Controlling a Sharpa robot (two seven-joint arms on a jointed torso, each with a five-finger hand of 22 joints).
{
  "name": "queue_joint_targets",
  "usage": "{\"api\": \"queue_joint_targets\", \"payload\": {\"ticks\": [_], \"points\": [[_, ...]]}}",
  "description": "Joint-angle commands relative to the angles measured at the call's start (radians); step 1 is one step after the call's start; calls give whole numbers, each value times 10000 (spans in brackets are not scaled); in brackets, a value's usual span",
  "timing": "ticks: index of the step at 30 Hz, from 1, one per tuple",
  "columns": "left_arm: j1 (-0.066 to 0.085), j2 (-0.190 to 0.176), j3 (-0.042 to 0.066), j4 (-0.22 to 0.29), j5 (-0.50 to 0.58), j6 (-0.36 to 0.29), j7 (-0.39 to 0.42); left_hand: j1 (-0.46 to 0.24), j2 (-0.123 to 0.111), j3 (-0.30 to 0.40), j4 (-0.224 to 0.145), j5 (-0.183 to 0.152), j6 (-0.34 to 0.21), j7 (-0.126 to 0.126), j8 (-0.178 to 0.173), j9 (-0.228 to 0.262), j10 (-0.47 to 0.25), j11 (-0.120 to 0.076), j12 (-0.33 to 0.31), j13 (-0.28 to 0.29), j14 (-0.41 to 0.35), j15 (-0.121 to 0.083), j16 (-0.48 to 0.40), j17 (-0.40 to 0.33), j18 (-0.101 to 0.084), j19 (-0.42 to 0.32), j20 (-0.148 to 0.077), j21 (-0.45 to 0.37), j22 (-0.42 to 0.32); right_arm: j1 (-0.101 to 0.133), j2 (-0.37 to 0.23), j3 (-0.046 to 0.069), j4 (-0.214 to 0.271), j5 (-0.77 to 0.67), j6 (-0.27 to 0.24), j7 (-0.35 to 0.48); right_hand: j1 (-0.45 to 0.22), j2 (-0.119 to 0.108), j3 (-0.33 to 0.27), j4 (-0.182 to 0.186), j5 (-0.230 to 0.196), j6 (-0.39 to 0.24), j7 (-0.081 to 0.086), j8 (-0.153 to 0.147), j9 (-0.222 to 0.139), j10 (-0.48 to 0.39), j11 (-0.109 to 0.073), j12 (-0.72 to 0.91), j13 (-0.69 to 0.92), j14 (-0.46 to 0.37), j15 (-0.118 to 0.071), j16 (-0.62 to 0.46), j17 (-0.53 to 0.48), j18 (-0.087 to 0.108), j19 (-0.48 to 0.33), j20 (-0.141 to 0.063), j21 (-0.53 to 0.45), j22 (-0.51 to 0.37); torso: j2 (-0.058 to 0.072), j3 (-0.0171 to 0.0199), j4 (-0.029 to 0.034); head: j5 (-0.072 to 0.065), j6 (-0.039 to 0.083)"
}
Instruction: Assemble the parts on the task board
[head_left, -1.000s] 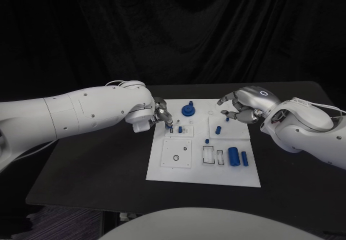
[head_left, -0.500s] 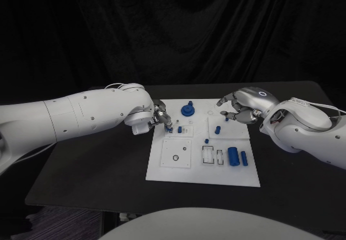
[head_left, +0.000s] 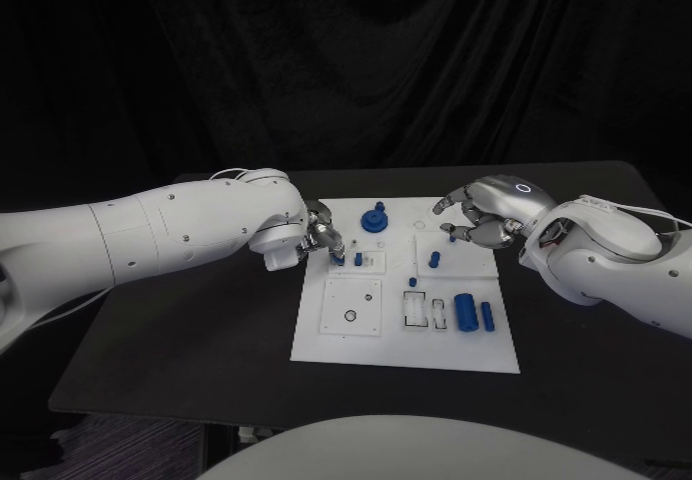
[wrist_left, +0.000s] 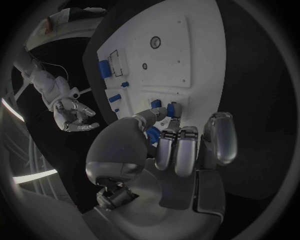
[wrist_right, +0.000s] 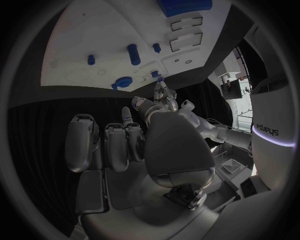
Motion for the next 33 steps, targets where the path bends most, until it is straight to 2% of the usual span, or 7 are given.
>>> {"api": "queue_joint_targets", "payload": {"ticks": [1,8,13,18,27,33], "points": [[-38,30,8,-6,80,-9,161,-129,32,-116,35,-170,612,-664,18,68,1043,72,-44,2627,1057,93,26,2633,45,-70,22,-77,1751,-23,-5,6,13,-4,121,-207,115,9,68,-9,24,62,-14,65,-13,-66,6,-75,906,533,-17,-59,682,31,62,4,-58,1876,1,10,-8,-8,-2],[-64,36,8,-39,80,-79,159,-116,70,-188,58,-372,600,-675,21,144,1043,65,-44,2627,1057,91,26,2633,44,-64,25,-78,1755,-24,-14,6,14,-4,145,-224,115,9,68,-9,24,62,-14,65,-13,-66,6,-75,906,533,-17,-59,682,31,62,4,-58,1876,-4,16,6,-28,-2],[-72,45,8,-62,80,-93,153,-113,77,-198,62,-398,602,-677,24,157,1043,64,-44,2627,1057,91,26,2633,46,-68,25,-85,1753,-25,-7,6,10,-4,175,-238,115,9,68,-9,24,62,-14,65,-13,-66,6,-75,906,533,-17,-59,682,31,62,4,-58,1876,-10,11,-2,-14,-2],[-83,68,8,-65,80,-90,150,-78,121,-296,88,-662,599,-691,42,268,1043,54,-44,2627,1057,83,26,2633,50,-70,22,-109,1751,-25,4,6,3,-4,197,-247,115,-2,71,-11,16,83,-15,75,-16,-71,5,-83,898,533,-17,-58,683,32,59,4,-65,1873,-8,12,-9,-2,-2],[-105,87,8,-101,80,-219,195,-65,149,-307,102,-701,598,-697,45,294,1043,51,-44,2627,1057,82,26,2633,51,-70,21,-114,1750,-26,-4,6,-14,-4,250,-278,115,-2,71,-11,16,83,-15,75,-16,-71,5,-83,898,533,-17,-58,683,32,59,4,-65,1873,-1,19,4,-17,-2],[-115,120,8,-172,80,-256,218,-51,156,-305,96,-693,598,-700,47,302,1043,49,-44,2627,1057,81,26,2633,55,-81,21,-131,1745,-27,-3,6,-17,-4,289,-301,117,-15,75,-15,6,92,-16,79,-23,-113,5,-127,849,517,-17,-98,622,49,30,5,-141,1851,0,10,2,0,-2]]}}
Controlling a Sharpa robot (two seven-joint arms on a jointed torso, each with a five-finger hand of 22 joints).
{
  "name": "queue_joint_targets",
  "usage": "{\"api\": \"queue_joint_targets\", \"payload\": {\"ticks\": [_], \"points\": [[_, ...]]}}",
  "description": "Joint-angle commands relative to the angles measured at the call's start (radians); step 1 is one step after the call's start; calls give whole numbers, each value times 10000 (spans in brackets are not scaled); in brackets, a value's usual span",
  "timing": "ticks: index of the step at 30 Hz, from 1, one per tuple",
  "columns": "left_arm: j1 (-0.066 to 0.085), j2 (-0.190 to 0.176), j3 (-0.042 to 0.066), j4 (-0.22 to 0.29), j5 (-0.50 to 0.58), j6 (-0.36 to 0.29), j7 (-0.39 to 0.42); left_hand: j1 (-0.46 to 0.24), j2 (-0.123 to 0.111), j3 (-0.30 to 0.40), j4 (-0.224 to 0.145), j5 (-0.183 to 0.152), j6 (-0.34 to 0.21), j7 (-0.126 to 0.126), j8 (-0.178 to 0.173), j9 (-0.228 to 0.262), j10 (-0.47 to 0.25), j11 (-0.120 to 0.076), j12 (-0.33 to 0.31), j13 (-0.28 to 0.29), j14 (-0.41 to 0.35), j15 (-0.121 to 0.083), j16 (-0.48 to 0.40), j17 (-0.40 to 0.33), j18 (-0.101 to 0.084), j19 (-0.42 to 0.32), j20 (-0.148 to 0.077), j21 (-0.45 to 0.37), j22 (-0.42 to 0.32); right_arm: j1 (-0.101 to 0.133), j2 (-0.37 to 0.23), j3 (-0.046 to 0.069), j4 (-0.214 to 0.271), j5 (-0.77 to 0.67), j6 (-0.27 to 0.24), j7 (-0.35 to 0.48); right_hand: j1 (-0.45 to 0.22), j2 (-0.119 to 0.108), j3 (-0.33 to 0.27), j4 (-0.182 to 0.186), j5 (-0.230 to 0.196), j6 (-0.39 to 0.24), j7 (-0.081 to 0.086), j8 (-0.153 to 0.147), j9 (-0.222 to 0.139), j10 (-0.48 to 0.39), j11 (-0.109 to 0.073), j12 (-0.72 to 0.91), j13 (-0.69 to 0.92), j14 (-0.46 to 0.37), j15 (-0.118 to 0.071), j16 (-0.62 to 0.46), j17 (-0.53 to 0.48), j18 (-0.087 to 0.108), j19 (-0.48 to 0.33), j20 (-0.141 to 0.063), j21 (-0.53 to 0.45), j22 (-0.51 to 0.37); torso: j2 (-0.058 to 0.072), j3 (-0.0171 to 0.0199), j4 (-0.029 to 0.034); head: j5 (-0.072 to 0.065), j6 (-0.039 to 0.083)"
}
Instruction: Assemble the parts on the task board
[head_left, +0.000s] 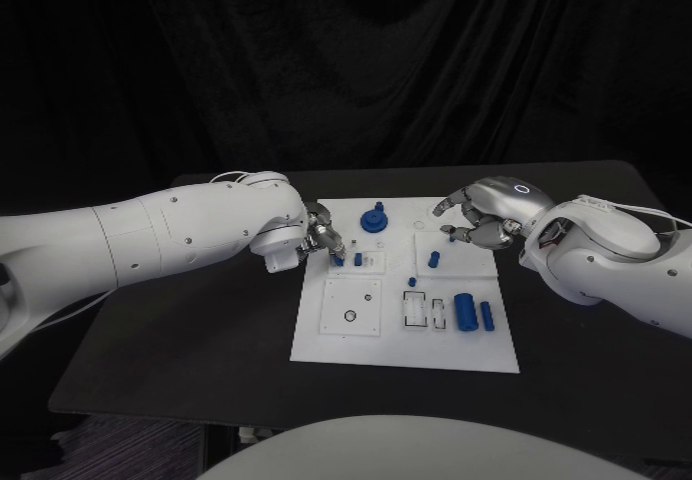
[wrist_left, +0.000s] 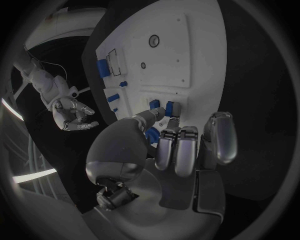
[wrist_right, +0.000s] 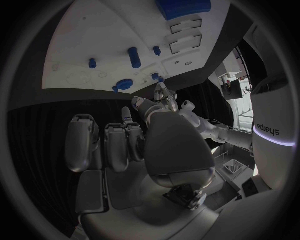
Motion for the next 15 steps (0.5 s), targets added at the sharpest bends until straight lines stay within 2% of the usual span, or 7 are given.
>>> {"api": "queue_joint_targets", "payload": {"ticks": [1,15], "points": [[-19,44,8,-34,78,-125,189,28,126,-56,-14,-46,379,-483,34,14,1042,48,-44,2628,1057,81,26,2633,55,-82,20,-55,1745,-22,-6,6,3,-15,92,-203,118,-15,58,2,6,71,4,38,-17,-114,5,-77,849,517,-17,-72,622,49,30,5,-106,1851,1,-3,-4,28,-2],[-52,128,8,-197,78,-157,196,34,130,-59,-13,-52,378,-484,35,23,1042,48,-44,2628,1057,80,26,2633,76,-140,20,-139,1717,-25,6,6,3,218,100,-162,132,-37,70,-11,-13,63,7,31,-33,-120,6,-86,843,514,-16,-73,622,53,21,6,-125,1845,-4,9,3,45,-2]]}}
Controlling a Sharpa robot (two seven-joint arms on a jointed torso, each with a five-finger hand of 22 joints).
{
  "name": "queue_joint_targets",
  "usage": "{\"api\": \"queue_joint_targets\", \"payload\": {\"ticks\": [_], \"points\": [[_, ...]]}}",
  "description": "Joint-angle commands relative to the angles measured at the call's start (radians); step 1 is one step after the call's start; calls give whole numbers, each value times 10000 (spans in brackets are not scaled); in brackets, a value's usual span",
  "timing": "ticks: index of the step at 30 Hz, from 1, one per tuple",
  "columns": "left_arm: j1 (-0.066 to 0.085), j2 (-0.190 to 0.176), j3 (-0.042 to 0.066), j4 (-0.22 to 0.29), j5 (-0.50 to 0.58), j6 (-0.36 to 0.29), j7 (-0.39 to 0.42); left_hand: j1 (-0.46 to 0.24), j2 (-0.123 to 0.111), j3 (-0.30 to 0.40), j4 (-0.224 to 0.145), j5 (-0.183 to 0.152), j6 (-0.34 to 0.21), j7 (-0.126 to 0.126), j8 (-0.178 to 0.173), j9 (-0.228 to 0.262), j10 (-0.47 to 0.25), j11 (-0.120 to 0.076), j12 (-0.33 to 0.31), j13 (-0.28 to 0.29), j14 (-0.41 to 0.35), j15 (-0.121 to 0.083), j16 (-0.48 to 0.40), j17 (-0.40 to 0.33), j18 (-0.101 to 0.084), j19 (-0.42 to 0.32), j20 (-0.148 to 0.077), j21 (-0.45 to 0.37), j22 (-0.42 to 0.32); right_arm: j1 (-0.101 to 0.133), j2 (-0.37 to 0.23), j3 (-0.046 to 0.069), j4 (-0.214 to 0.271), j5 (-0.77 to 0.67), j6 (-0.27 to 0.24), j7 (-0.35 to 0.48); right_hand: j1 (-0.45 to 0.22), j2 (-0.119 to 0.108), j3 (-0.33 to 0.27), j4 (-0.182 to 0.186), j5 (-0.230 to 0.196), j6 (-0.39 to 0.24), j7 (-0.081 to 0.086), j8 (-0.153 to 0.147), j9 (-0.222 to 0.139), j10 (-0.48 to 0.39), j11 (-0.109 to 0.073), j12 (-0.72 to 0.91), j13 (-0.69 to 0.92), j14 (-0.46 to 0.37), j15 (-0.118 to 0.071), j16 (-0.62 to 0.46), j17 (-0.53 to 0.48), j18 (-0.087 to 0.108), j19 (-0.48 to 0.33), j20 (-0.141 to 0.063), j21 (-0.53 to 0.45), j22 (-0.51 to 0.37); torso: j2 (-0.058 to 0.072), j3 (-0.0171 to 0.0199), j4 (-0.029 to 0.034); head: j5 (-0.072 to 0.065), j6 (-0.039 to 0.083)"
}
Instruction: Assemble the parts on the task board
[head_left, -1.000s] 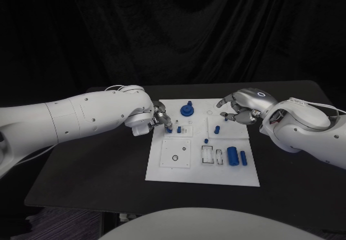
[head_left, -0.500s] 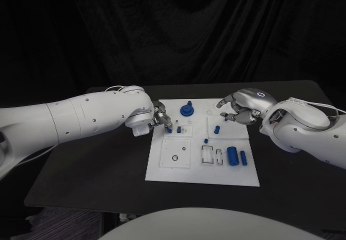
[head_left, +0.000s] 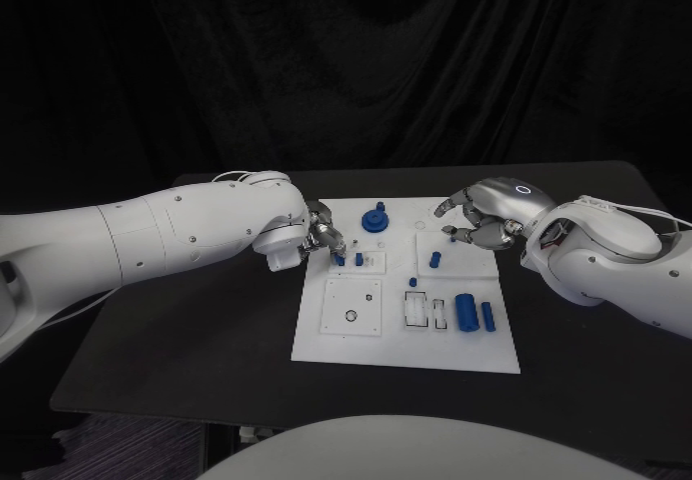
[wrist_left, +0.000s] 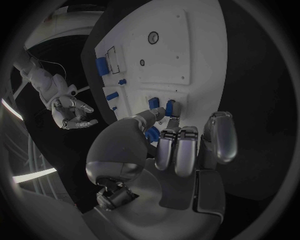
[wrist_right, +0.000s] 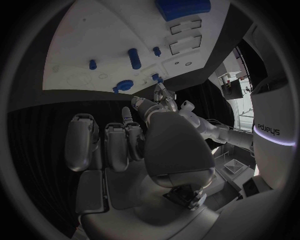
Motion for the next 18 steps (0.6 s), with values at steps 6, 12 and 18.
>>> {"api": "queue_joint_targets", "payload": {"ticks": [6,12,18], "points": [[-59,79,8,-88,76,3,175,5,97,-62,-19,-49,393,-431,46,34,1040,48,-46,2626,1057,80,26,2633,76,-68,18,-62,1717,-23,8,6,12,234,-11,-82,105,6,71,-10,-18,53,29,33,-15,-49,8,-38,841,513,-15,-34,623,59,12,6,-67,1831,-2,0,-10,-12,-2],[-126,115,8,-155,76,98,197,41,111,-94,-13,-130,342,-415,28,79,1005,59,-83,2595,1057,88,26,2633,89,-117,22,-131,1698,-24,15,6,25,249,-31,-52,119,2,79,-19,-19,56,33,34,-20,-51,11,-40,839,512,-15,-35,621,60,9,6,-74,1829,-3,2,-10,-10,-2],[-193,129,8,-206,76,88,266,73,122,-122,-10,-205,305,-406,16,115,987,68,-103,2579,1057,97,26,2633,97,-151,27,-177,1686,-29,19,6,28,252,-53,-21,119,2,79,-19,-19,56,33,34,-20,-51,11,-40,839,512,-15,-35,621,60,9,6,-74,1829,-2,-3,-10,-6,-2]]}}
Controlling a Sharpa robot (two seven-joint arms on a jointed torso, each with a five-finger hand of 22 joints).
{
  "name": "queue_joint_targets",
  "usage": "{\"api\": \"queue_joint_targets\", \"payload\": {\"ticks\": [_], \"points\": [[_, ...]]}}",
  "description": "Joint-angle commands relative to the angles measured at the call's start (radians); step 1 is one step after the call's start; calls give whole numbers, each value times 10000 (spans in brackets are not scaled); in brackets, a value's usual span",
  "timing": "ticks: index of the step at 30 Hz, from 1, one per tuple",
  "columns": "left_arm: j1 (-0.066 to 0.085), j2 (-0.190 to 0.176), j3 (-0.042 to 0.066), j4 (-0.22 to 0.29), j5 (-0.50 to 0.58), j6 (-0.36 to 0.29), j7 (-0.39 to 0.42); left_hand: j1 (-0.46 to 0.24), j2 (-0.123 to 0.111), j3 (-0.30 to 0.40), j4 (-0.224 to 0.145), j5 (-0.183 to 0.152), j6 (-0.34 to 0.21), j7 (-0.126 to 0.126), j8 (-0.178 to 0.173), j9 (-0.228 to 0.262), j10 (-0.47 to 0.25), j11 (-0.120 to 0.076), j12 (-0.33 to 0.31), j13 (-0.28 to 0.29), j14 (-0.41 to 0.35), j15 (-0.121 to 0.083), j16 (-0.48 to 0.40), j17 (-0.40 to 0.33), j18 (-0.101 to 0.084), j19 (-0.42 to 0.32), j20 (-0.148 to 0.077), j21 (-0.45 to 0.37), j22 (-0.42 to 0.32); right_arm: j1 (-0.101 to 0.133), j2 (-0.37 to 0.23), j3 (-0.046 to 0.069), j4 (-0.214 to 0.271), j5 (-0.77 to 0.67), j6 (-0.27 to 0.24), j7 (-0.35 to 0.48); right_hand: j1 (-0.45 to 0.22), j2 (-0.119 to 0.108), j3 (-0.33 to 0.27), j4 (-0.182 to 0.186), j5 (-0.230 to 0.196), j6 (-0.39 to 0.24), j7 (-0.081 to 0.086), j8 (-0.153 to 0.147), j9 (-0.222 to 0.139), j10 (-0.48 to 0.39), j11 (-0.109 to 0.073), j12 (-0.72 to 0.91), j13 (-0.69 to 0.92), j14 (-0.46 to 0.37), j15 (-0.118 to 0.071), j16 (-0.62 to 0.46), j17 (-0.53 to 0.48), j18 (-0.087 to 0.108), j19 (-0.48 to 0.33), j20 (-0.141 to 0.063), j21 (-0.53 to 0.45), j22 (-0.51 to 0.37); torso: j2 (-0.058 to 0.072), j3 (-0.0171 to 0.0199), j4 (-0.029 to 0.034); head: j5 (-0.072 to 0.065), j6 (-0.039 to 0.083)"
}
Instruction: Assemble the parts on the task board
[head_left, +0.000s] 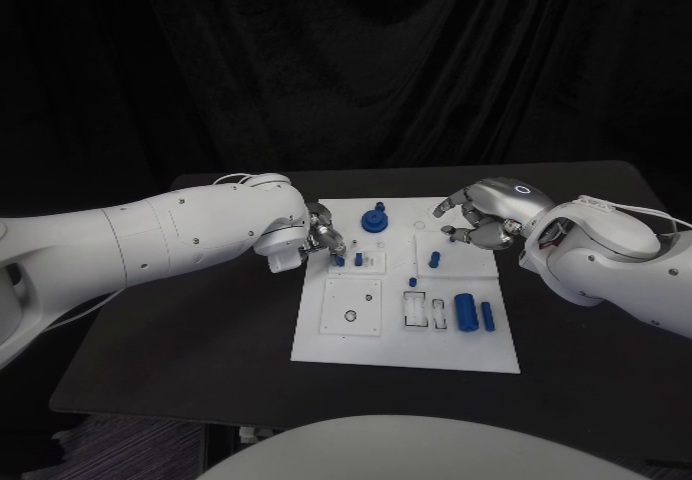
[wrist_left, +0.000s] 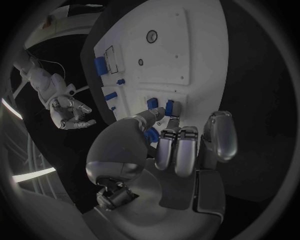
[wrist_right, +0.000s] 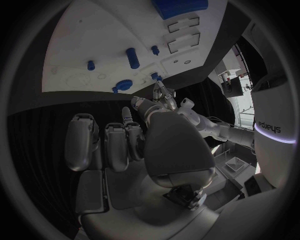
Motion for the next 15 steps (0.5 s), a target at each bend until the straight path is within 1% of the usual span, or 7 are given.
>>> {"api": "queue_joint_targets", "payload": {"ticks": [1,5,10,15], "points": [[-84,35,-15,-23,74,69,207,28,85,-68,-10,-89,263,-370,19,-8,987,68,-62,2579,1057,97,26,2633,97,-61,7,-62,1686,-28,3,6,20,34,-54,-32,122,-1,52,8,-19,57,33,34,-9,-51,11,-40,839,512,-15,-35,621,59,9,6,-34,1831,2,-3,1,6,-2],[-127,41,-15,-47,73,6,270,64,120,-136,37,-263,209,-354,1,56,977,88,-73,2570,1057,115,26,2633,98,-80,20,-87,1684,-36,1,6,24,34,-64,-18,135,-2,62,0,-20,63,37,37,-13,-43,14,-33,847,514,-13,-28,633,60,7,7,-37,1830,9,-5,7,-5,-2],[-170,12,-15,-17,73,-137,405,87,142,-150,53,-313,186,-351,-8,76,966,92,-84,2561,1057,121,26,2633,101,-93,25,-106,1680,-50,-2,6,18,35,-61,-14,135,-2,62,0,-20,63,37,37,-13,-43,14,-33,847,514,-13,-28,633,60,7,7,-37,1830,10,-11,-3,-7,-2],[-185,-60,-15,61,73,-365,568,161,152,-144,18,-314,170,-354,-10,104,956,91,-94,2553,1057,123,26,2633,101,-96,29,-109,1682,-68,-7,6,10,35,-43,-17,135,-2,62,0,-20,63,37,37,-13,-43,14,-33,847,514,-13,-28,633,60,7,7,-37,1830,4,-10,-6,5,-2]]}}
